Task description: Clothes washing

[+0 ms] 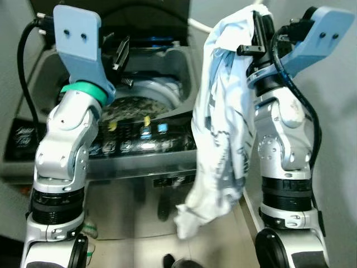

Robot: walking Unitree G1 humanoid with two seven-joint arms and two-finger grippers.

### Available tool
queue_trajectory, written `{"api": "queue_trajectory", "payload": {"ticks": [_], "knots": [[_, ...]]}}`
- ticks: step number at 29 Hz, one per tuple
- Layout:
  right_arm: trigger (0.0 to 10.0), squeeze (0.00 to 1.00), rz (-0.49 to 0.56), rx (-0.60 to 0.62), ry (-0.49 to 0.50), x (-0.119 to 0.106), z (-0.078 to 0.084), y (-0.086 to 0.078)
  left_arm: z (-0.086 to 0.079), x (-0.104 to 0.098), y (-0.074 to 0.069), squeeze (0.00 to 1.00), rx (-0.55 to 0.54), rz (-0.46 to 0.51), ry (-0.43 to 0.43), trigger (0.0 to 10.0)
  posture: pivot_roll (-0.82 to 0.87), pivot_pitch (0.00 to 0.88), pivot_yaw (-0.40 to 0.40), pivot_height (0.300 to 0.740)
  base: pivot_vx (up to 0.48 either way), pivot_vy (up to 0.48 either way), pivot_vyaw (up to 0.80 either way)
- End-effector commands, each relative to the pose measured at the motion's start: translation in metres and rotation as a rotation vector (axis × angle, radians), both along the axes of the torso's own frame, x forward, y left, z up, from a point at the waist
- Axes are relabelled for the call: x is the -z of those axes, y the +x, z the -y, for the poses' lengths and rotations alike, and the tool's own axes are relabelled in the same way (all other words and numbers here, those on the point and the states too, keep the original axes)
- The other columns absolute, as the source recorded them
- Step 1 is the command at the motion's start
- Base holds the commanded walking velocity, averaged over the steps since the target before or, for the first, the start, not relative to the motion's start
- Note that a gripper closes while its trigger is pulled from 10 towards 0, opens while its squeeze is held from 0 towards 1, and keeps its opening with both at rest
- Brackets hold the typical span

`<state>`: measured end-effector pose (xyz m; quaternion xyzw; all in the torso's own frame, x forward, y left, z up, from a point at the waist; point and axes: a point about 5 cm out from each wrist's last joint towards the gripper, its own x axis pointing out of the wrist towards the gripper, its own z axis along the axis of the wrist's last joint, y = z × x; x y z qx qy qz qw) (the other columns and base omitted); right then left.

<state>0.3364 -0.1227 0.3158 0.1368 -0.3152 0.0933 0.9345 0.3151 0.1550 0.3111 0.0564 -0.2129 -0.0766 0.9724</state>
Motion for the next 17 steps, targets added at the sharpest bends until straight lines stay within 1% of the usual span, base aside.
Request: {"api": "queue_trajectory", "payload": {"ticks": [1, 6, 8, 9, 11, 14, 17], "knots": [[10.0, 0.0, 0.015, 0.027, 0.054, -0.007, 0.009, 0.0, 0.001, -0.001, -0.001, 0.0, 0.002, 0.003, 0.003, 10.0, 0.06, 0.0, 0.053, 0.74, 0.0, 0.0, -0.8], [10.0, 0.0, -0.021, 0.092, 0.133, -0.005, 0.022, 0.004, 0.001, 0.0, -0.001, 0.0, 0.002, 0.002, -0.002, 10.0, 0.06, 0.0, 0.053, 0.74, 0.0, 0.0, -0.8], [10.0, 0.0, -0.028, 0.107, 0.141, -0.004, 0.025, 0.005, 0.001, 0.0, -0.001, 0.0, 0.002, 0.002, -0.003, 10.0, 0.06, 0.0, 0.052, 0.74, 0.0, 0.0, -0.8], [10.0, 0.0, -0.035, 0.13, 0.112, -0.003, 0.027, 0.006, 0.001, 0.0, -0.001, 0.0, 0.002, 0.002, -0.003, 10.0, 0.06, 0.0, 0.052, 0.74, 0.0, 0.0, 0.0], [10.0, 0.0, -0.036, 0.135, 0.098, -0.002, 0.027, 0.007, 0.001, 0.0, -0.001, 0.0, 0.001, 0.001, -0.003, 10.0, 0.06, 0.0, 0.052, 0.74, 0.0, 0.0, 0.0], [10.0, 0.0, -0.029, 0.115, 0.073, -0.002, 0.019, 0.006, 0.001, 0.001, -0.001, 0.0, 0.007, -0.002, -0.006, 10.0, 0.06, 0.0, 0.051, 0.74, 0.0, 0.48, 0.0], [10.0, 0.0, -0.029, 0.105, 0.066, -0.001, 0.017, 0.006, 0.002, 0.001, -0.001, 0.0, 0.01, -0.003, -0.009, 10.0, 0.06, 0.0, 0.051, 0.74, 0.0, 0.48, 0.0]]}}
